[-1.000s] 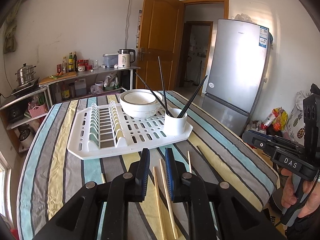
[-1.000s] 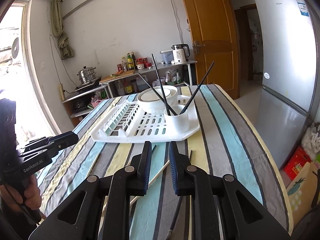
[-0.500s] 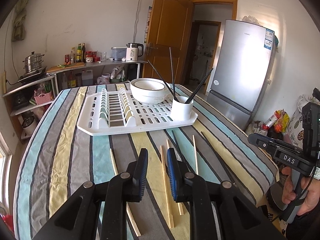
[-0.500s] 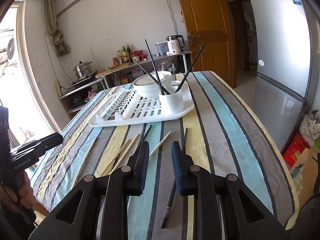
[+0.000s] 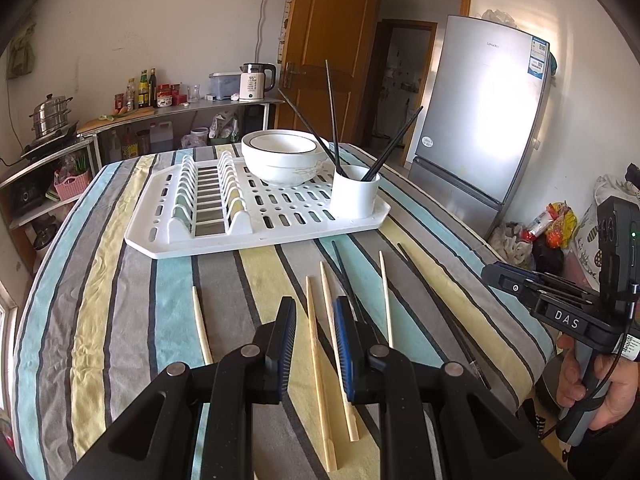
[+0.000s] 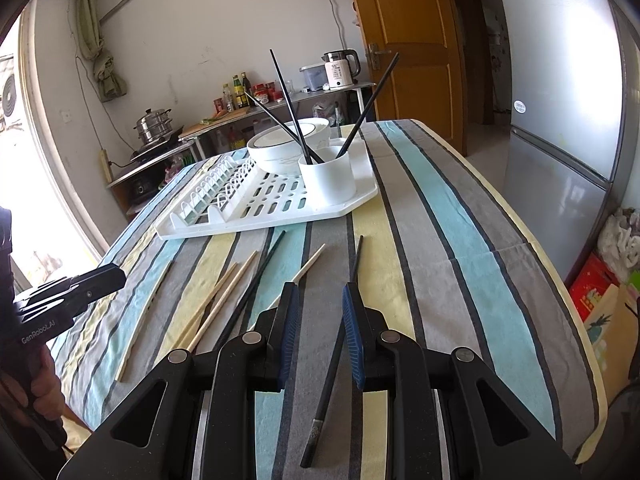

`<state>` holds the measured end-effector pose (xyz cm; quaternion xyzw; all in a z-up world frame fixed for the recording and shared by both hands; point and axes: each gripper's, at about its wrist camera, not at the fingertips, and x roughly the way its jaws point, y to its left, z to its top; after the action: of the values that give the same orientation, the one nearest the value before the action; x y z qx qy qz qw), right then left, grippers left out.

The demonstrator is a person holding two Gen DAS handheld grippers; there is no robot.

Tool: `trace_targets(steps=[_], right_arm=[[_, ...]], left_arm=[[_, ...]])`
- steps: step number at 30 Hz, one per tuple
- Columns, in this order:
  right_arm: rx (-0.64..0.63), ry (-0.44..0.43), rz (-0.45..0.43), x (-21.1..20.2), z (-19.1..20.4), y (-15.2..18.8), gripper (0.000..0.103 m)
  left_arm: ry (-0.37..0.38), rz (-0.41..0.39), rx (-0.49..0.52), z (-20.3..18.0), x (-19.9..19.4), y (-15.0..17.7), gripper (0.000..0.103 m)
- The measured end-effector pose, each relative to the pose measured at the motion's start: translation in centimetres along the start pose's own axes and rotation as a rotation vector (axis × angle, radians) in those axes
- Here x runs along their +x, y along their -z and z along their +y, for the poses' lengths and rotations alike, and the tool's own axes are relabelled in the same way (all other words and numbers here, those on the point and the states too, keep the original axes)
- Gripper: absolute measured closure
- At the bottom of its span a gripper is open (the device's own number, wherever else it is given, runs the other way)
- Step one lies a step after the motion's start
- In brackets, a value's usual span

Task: Organize utensils
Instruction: 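Pull both tools back from the cup toward the chopsticks on the cloth, then close the left tool on a black chopstick while the right tool grasps another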

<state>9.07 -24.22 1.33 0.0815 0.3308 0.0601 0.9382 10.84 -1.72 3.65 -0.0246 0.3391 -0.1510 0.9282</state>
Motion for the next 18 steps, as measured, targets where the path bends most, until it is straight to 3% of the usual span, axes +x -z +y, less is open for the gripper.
trace_targets(steps=[9, 18], right_arm=[[-0.005, 0.022, 0.057, 3.2, -0.8, -0.5, 0.079], [0.008, 0.020, 0.118, 6.8, -1.9, -1.5, 0.080]], left_arm=[[0.083, 0.096, 0.040, -2.6, 5.7, -2.3, 0.084], [0.085, 0.214, 0.031, -3.0, 13.2, -3.7, 0.084]])
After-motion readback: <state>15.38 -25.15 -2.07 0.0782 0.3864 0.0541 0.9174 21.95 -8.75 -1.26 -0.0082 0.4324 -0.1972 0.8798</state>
